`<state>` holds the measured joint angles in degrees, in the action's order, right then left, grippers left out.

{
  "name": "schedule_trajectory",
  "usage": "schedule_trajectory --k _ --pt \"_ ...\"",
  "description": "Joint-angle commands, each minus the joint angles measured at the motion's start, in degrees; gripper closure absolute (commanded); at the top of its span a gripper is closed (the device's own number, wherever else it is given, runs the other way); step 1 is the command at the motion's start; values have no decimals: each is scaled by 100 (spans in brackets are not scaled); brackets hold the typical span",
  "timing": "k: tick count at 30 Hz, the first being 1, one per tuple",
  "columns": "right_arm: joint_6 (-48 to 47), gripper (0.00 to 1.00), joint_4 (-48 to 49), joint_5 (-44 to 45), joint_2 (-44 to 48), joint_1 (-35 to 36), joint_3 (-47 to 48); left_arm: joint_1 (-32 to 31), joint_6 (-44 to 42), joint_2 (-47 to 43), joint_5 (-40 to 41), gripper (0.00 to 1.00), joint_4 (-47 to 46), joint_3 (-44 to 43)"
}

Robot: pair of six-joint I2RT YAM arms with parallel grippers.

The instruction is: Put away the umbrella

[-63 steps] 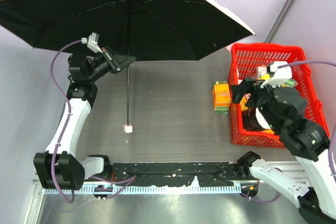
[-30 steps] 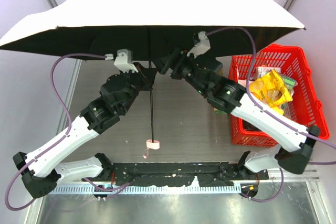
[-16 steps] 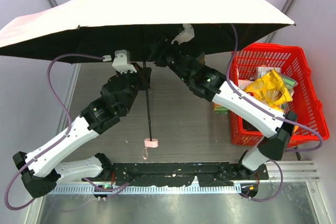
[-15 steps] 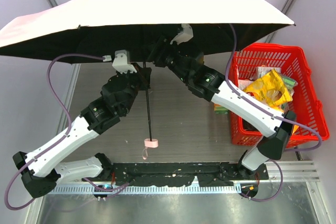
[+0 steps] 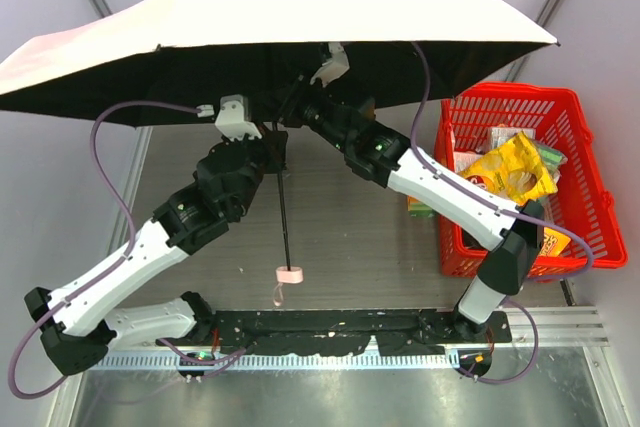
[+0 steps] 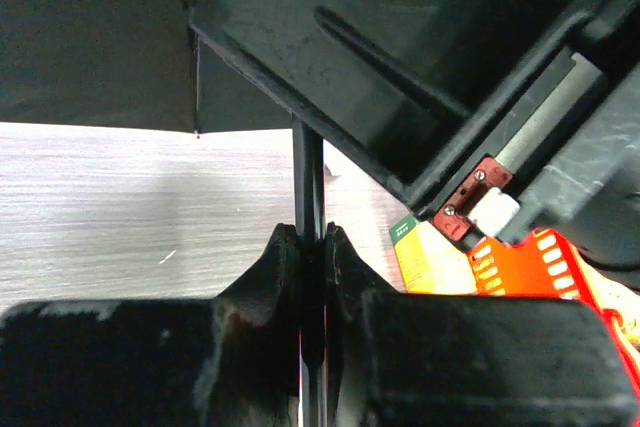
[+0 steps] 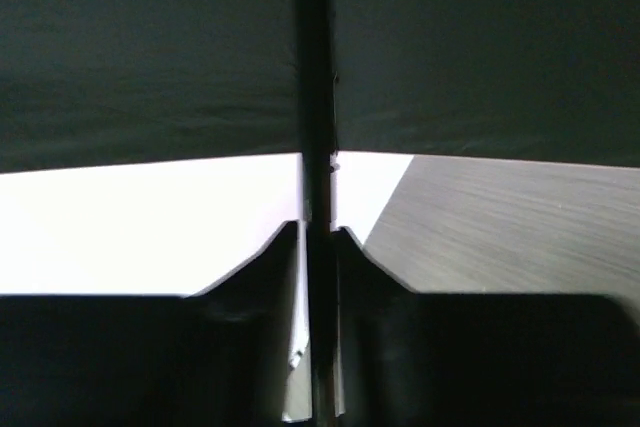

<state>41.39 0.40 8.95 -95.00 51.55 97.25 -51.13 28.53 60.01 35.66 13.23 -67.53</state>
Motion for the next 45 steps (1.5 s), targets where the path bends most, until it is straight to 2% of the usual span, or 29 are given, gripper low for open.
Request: schedule_trajectory --k 1,2,3,6,7,8,10,12,15,19,21,23,28,32,36,45 --pt "527 94 1064 -1059 60 -320 -65 -28 117 -156 -50 100 -155 -480" --pt "615 99 1224 -1175 148 -364 -301 -28 161 -191 -111 100 -33 -515" --pt "834 99 1782 -1585 183 -504 -425 -28 231 -243 -155 99 99 -559" --pt "1449 99 3102 -2554 341 -848 -1136 -28 485 -576 -462 44 381 -438" --pt "1834 99 3724 -2869 377 -1022 -1251 -28 600 -743 -568 32 451 -367" --pt "1968 99 3991 -3116 447 -1111 -1479 -28 635 -980 -708 24 530 -288" --pt "2224 99 4608 -3363 552 -1278 -1665 -28 854 -1297 -911 16 758 -139" --pt "2312 99 4872 -3496 640 -1349 -1727 -20 1161 -1648 -1104 13 865 186" --pt "2828 99 5800 -3681 588 -1384 -1754 -19 1811 -2115 -1315 13 664 888" --pt "3639 99 6909 -3611 465 -1384 -1815 -28 2103 -2292 -2158 13 -538 1768" --pt "3806 99 7025 -3593 395 -1385 -1667 -11 2112 -2169 -2571 12 -1223 1918" --pt "3912 99 6991 -3584 316 -1384 -1535 -11 2104 -1915 -2888 9 -1700 1867" --pt "4508 99 7490 -3523 17 -1350 -1262 69 2121 -1422 -3477 7 -2157 1585" --pt "5106 99 8132 -3347 -308 -1262 -1174 104 2288 -1290 -4091 9 -2912 1733" --pt "5221 99 8213 -3356 -431 -1191 -1130 121 2350 -1246 -4620 10 -3888 1910" --pt "5301 99 8370 -3435 -537 -1112 -1033 121 2429 -1123 -4875 14 -4206 1936"
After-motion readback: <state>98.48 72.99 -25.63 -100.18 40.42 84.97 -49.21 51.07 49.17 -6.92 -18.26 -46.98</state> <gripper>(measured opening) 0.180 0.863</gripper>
